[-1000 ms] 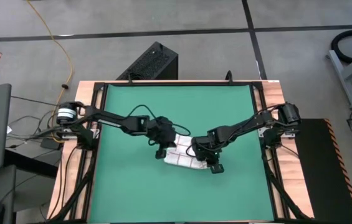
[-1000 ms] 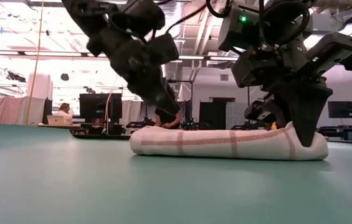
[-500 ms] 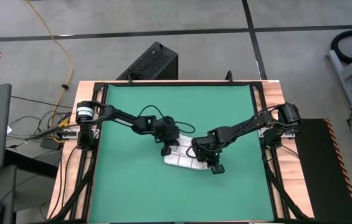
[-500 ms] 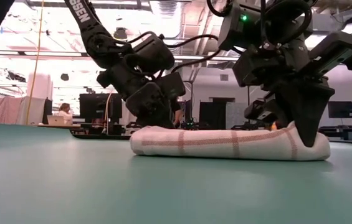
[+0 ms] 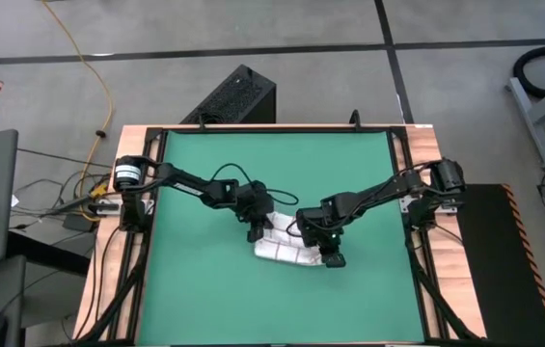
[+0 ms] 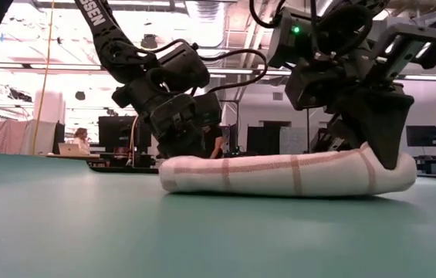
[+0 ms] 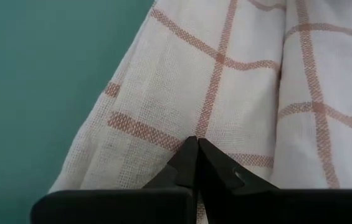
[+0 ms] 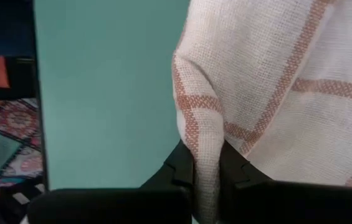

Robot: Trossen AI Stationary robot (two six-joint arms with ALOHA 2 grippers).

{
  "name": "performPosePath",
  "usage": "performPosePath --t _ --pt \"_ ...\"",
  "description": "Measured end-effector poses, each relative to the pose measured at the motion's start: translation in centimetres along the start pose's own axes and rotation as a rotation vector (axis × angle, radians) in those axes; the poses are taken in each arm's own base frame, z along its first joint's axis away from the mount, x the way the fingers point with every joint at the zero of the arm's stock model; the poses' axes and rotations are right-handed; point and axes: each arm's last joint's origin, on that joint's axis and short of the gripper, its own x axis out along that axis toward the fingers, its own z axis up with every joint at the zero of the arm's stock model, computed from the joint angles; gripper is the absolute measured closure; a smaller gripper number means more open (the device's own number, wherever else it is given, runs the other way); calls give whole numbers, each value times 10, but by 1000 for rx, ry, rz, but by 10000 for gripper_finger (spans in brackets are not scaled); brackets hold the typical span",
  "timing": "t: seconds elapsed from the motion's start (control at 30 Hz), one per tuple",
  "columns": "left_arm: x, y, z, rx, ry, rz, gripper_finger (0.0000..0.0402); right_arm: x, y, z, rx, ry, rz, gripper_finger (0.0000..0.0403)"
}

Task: Roll towel into tight, uniform cylinder
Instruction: Roll the white towel

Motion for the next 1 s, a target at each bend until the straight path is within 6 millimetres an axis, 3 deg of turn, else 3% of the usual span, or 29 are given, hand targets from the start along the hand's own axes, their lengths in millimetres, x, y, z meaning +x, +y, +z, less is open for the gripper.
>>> performPosePath --t 0.47,1.0 --pt "-3 -5 2 -50 -19 1 401 -25 -33 -1 116 -45 183 366" --pt "-3 -5 0 -100 4 -13 401 -21 -66 -10 253 22 220 366"
